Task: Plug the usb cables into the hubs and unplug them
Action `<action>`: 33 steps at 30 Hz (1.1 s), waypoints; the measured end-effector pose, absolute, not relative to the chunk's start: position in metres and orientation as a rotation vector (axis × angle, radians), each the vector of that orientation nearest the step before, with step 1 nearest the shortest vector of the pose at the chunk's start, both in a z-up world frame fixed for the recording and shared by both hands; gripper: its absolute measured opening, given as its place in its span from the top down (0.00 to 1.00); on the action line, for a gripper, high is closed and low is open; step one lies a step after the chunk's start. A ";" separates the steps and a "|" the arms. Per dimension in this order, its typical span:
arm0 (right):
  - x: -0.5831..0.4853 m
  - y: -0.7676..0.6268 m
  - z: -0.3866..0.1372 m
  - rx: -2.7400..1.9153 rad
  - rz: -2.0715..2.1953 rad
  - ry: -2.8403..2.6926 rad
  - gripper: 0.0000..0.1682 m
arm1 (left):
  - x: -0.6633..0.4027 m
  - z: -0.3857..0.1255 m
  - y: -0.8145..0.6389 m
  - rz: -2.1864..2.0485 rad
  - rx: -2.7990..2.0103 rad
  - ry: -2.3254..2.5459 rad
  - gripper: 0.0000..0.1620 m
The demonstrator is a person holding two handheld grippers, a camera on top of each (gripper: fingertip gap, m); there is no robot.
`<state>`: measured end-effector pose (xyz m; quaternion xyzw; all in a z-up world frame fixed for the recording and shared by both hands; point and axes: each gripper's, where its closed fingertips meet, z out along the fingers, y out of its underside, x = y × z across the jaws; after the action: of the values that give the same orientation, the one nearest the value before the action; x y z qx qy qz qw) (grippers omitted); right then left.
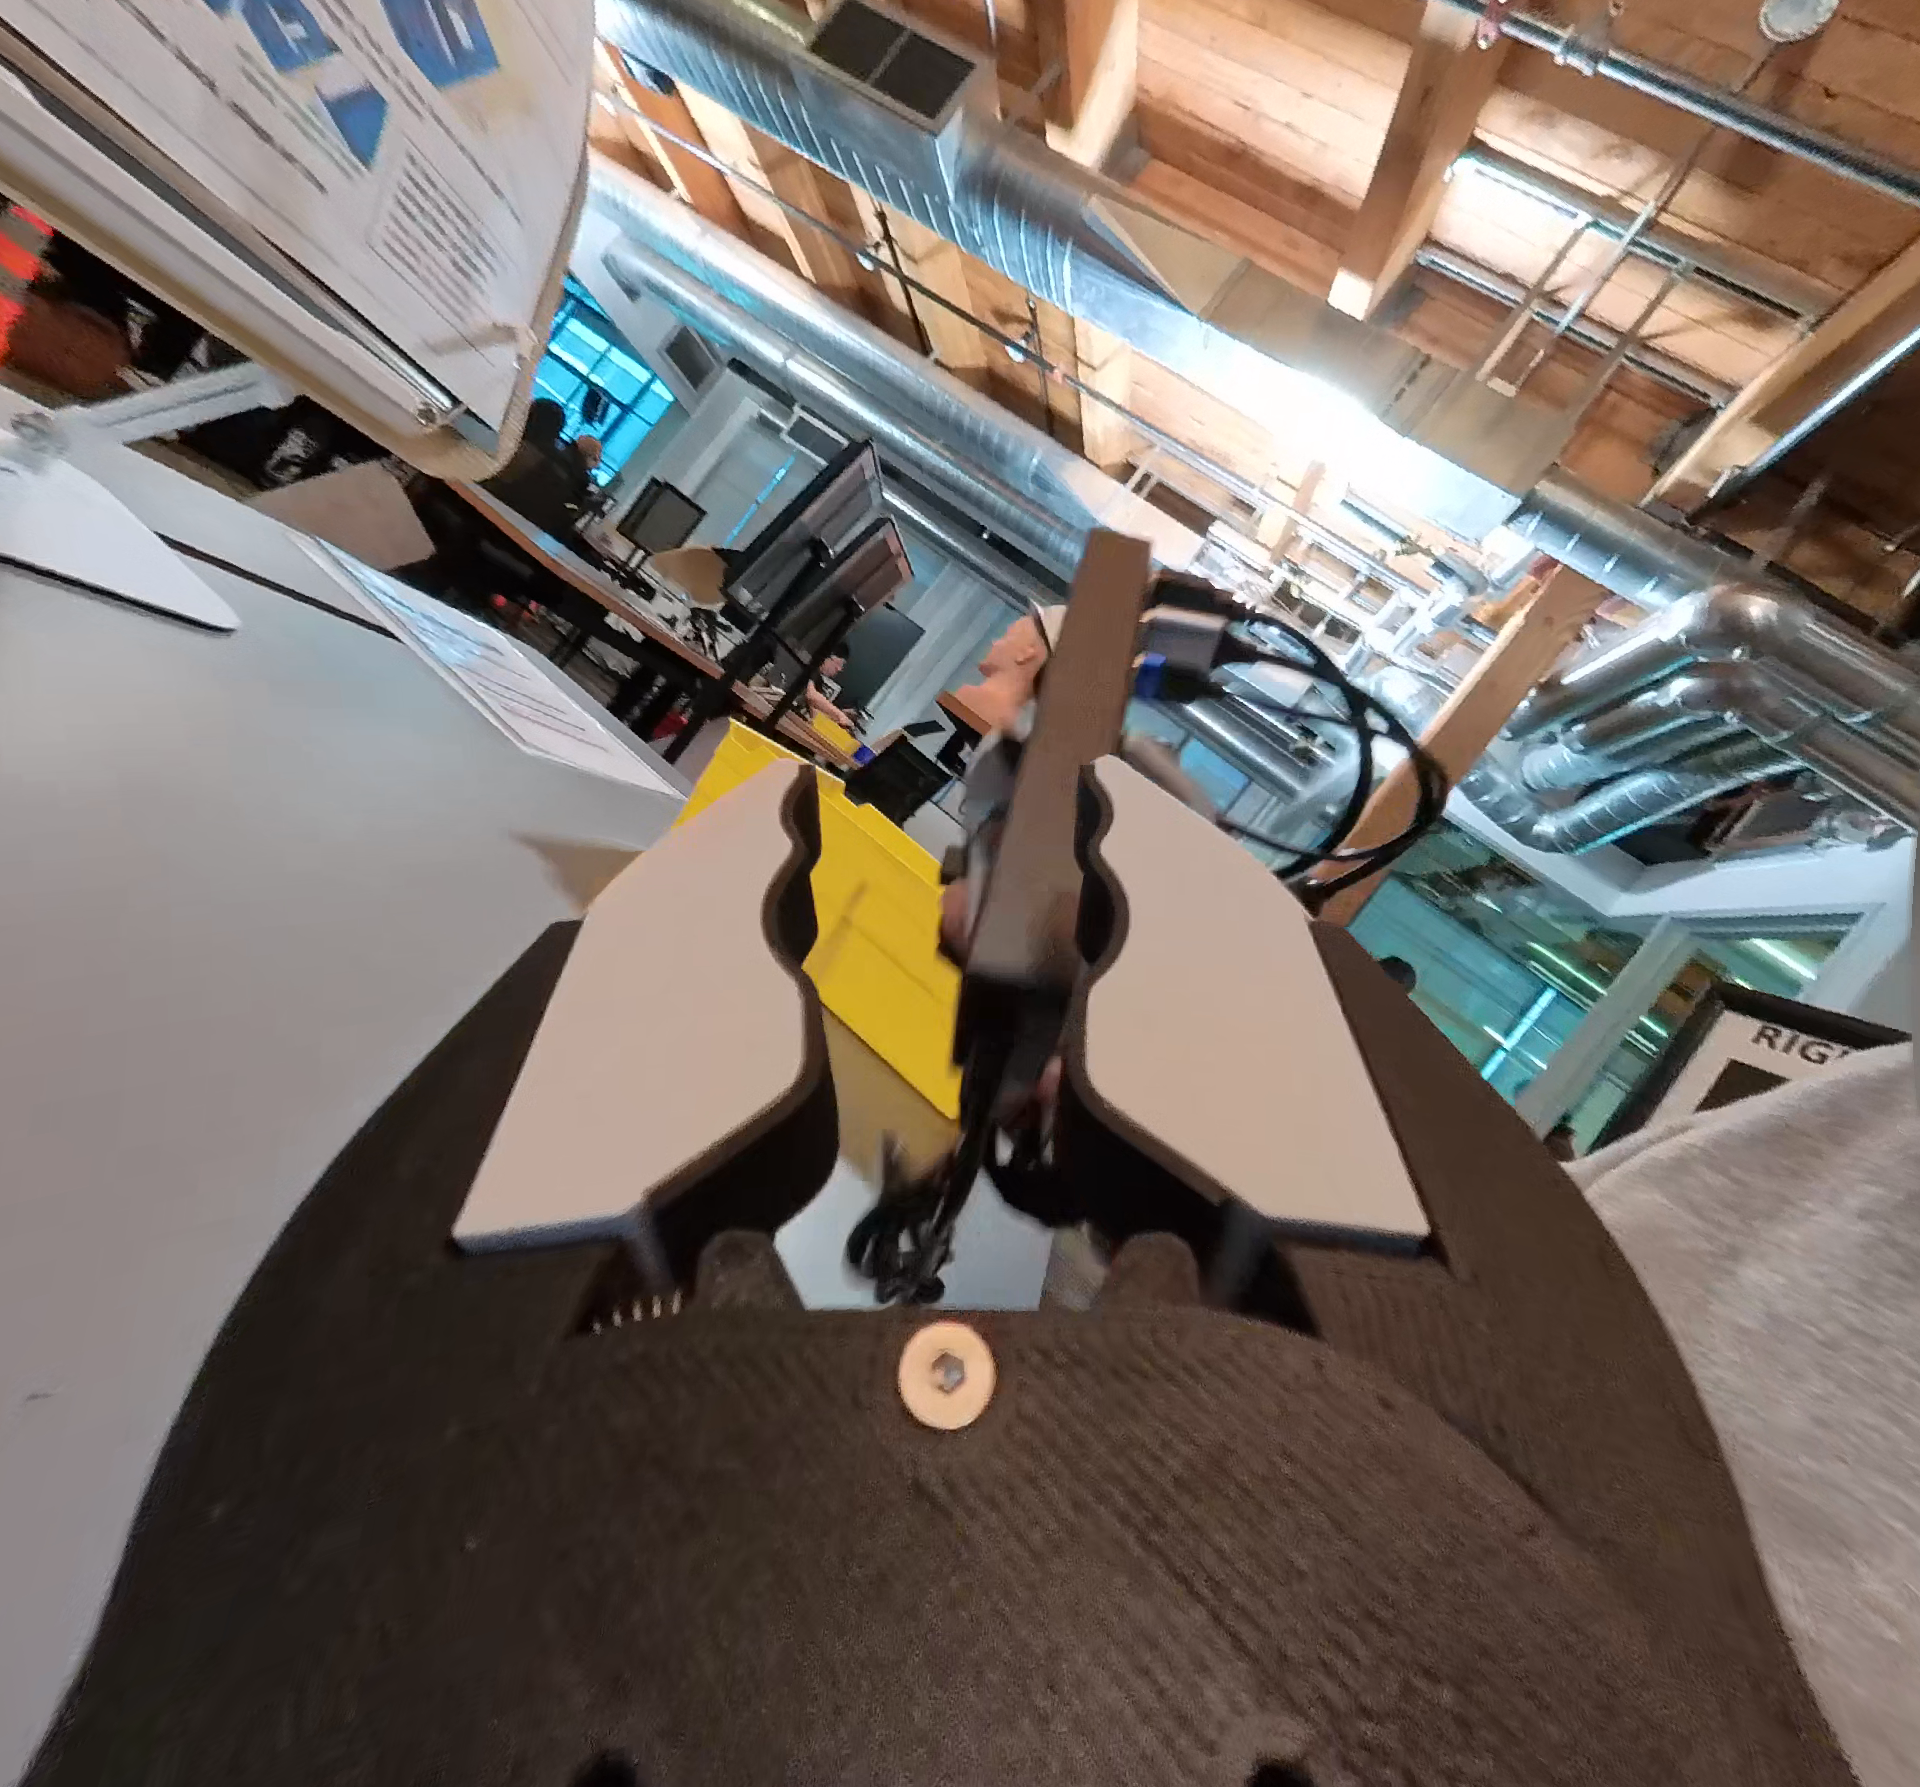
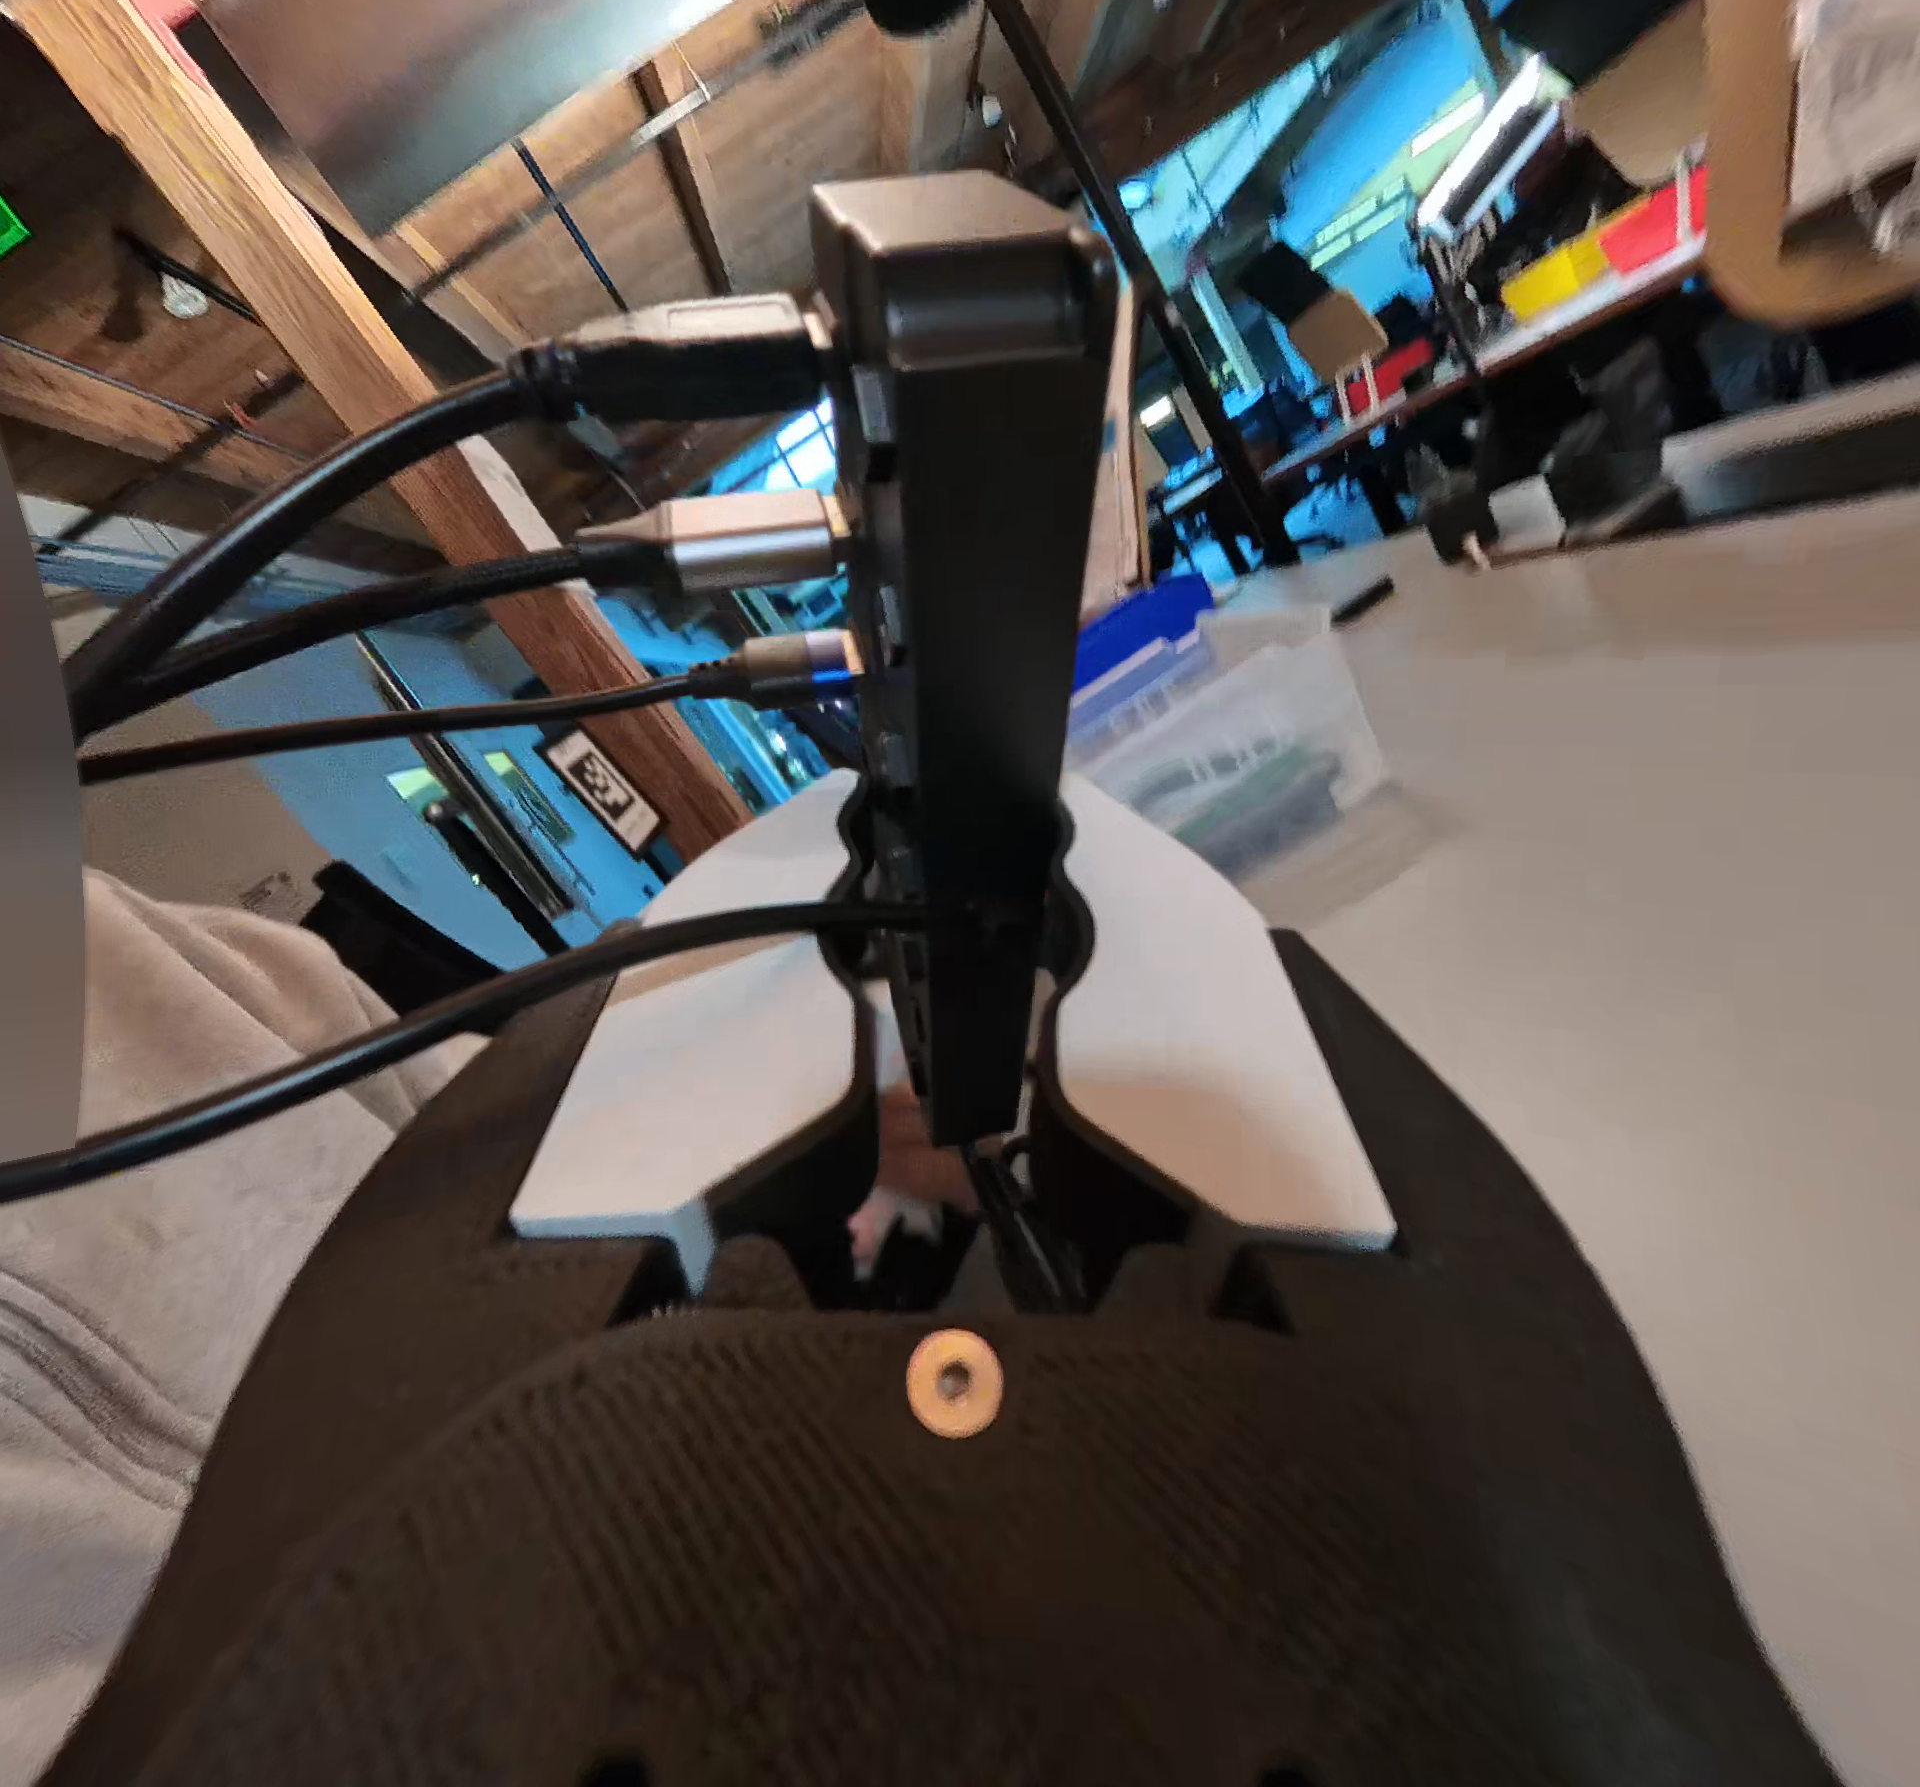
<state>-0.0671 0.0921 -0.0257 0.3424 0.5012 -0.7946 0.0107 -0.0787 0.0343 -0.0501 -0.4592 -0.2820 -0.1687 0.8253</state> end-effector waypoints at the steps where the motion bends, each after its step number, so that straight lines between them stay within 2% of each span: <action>1: -0.069 0.100 -0.010 1.052 -2.522 1.546 0.82 | -0.080 -0.051 0.034 -0.359 -0.975 -0.605 0.70; 8: -0.090 0.212 0.124 1.011 -2.898 1.245 0.82 | -0.074 -0.058 0.043 -0.427 -1.007 -0.610 0.71; 13: -0.119 0.310 0.160 1.207 -2.998 1.257 0.82 | -0.070 -0.060 0.047 -0.415 -1.037 -0.591 0.72; 20: -0.152 0.446 0.121 1.681 -2.996 1.403 0.83 | -0.068 -0.065 0.052 -0.433 -1.057 -0.592 0.72; 23: -0.157 0.487 0.097 1.831 -2.927 1.625 0.83 | -0.066 -0.067 0.054 -0.435 -1.067 -0.588 0.72; 29: -0.156 0.499 0.024 1.852 -2.358 2.460 0.83 | -0.067 -0.071 0.056 -0.432 -1.086 -0.589 0.73; 33: -0.152 0.493 -0.006 1.767 -2.103 2.730 0.84 | -0.067 -0.075 0.058 -0.440 -1.096 -0.594 0.73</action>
<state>-0.1515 0.4933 -0.0056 0.4261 0.6584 -0.5072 -0.3574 -0.0668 0.0585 -0.0749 -0.5091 -0.2757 -0.2044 0.7893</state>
